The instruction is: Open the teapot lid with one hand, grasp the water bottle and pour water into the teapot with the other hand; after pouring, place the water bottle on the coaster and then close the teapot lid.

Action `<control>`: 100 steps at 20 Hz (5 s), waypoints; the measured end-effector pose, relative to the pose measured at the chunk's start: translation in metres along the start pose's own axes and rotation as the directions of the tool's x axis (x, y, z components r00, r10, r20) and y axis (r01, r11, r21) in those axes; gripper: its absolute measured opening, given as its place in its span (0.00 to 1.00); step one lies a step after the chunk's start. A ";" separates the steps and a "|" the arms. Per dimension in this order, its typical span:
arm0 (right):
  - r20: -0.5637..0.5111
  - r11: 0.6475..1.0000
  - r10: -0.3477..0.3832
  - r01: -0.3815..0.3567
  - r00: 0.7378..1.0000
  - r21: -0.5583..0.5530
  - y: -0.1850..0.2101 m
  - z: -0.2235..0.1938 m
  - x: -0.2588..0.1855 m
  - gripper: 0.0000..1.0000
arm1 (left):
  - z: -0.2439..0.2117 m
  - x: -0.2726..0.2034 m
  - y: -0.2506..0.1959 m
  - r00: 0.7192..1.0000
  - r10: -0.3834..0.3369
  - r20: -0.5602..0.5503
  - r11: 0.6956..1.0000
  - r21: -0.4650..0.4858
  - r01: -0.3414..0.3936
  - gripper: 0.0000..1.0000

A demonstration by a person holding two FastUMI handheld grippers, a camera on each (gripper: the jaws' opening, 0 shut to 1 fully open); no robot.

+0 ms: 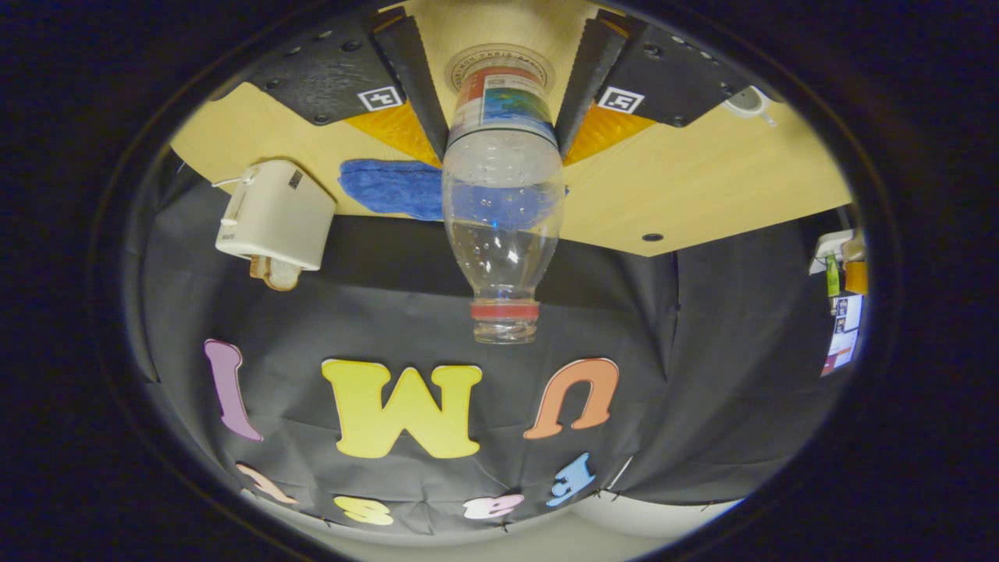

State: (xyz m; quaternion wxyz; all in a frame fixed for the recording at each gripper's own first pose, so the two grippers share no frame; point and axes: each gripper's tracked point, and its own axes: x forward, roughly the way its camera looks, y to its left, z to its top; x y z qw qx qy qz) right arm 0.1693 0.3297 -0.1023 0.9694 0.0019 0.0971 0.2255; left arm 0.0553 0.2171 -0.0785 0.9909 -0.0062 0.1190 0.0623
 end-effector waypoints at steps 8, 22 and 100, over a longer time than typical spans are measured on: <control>0.101 1.000 -0.013 0.014 0.995 -0.016 -0.006 0.034 -0.022 0.95 | 0.005 0.001 -0.007 0.999 -0.019 0.029 1.000 -0.008 0.019 0.03; 0.259 0.995 -0.088 0.096 0.962 -0.018 -0.044 0.045 -0.127 0.95 | -0.034 0.024 -0.137 0.919 -0.390 0.054 0.921 0.045 0.387 0.04; 0.177 0.953 -0.301 0.300 0.937 0.032 -0.089 0.066 -0.263 0.97 | 0.031 -0.048 -0.145 0.969 -0.202 0.143 0.979 0.007 0.203 0.98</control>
